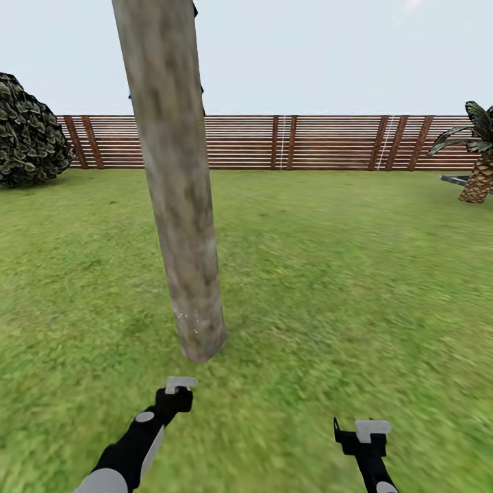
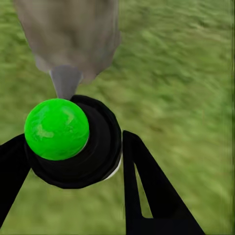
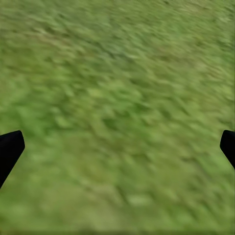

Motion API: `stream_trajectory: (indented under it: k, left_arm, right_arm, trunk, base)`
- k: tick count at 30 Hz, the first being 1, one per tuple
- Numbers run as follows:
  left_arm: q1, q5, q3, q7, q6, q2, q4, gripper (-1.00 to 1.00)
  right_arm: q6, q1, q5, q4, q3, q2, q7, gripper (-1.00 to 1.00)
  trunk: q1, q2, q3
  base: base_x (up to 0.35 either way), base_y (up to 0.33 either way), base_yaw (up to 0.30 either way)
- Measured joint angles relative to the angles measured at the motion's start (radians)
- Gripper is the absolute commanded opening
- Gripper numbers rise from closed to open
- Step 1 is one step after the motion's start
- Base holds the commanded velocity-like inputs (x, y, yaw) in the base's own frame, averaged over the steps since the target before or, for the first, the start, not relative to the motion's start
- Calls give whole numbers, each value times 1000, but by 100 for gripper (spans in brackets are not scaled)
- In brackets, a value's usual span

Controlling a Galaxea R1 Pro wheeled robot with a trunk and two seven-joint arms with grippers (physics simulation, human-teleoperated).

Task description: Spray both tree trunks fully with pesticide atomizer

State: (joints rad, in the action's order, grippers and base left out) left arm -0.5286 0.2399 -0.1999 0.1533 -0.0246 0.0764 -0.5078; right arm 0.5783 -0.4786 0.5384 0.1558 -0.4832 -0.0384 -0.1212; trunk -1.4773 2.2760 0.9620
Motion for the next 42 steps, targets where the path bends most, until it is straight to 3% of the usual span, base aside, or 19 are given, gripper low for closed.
stream_trajectory:
  k: [3,5,9,12,15,17,20,22,24,27,29,32,34,36,39,42]
  left_arm:
    - [-2,-1,9,1,5,-4,-21,-100]
    - [2,-6,4,3,23,-37,-144,-100]
    - [6,-27,8,12,110,-70,-221,-100]
    - [4,-32,18,14,123,-52,-234,-100]
    - [3,-33,65,14,129,-9,-261,-100]
    - [6,-33,79,14,130,-6,-281,-100]
    - [11,-63,67,24,158,-28,-329,-100]
    - [12,-111,44,66,178,-62,-360,-100]
    - [13,-130,44,99,211,-82,-406,-100]
    - [14,-105,77,105,261,-79,-436,-100]
    - [9,-86,139,105,293,-67,-459,-100]
    - [10,-83,155,110,368,-64,-532,-100]
    - [12,-85,155,116,422,-73,-604,-100]
    - [13,-83,141,120,434,-87,-627,-100]
    - [15,-84,59,169,441,-134,-636,-100]
    - [14,-81,54,191,443,-134,-638,-100]
  right_arm:
    - [0,0,0,0,0,0,0,100]
    - [0,0,0,0,0,0,0,100]
    - [0,0,0,-2,0,0,0,100]
    - [-1,0,0,-3,1,2,0,100]
    - [-1,0,1,-4,1,4,0,100]
    - [-1,0,1,-4,2,4,0,100]
    - [-1,0,1,-4,2,3,0,100]
    - [-2,0,2,-3,2,3,0,100]
    - [-1,0,1,-3,1,3,0,100]
    - [-1,0,1,-3,1,3,0,100]
    - [-1,0,1,-3,1,3,0,100]
    - [-2,0,1,-3,1,2,0,100]
    - [-2,0,1,-3,1,2,0,100]
    - [-2,0,1,-3,1,2,0,100]
    - [-1,0,0,-3,1,2,0,100]
    - [-1,0,1,-3,1,2,0,100]
  trunk:
    - [0,0,0]
    - [0,0,0]
    - [0,0,0]
    - [0,0,0]
    - [0,0,0]
    - [0,0,0]
    - [0,0,0]
    - [0,0,0]
    - [0,0,0]
    - [0,0,0]
    - [0,0,0]
    - [0,0,0]
    - [0,0,0]
    - [0,0,0]
    - [0,0,0]
    - [0,0,0]
  base:
    - [0,0,0]
    - [0,0,0]
    - [0,0,0]
    - [0,0,0]
    - [0,0,0]
    - [0,0,0]
    - [0,0,0]
    - [0,0,0]
    - [0,0,0]
    - [0,0,0]
    - [0,0,0]
    - [0,0,0]
    - [0,0,0]
    - [0,0,0]
    - [0,0,0]
    - [0,0,0]
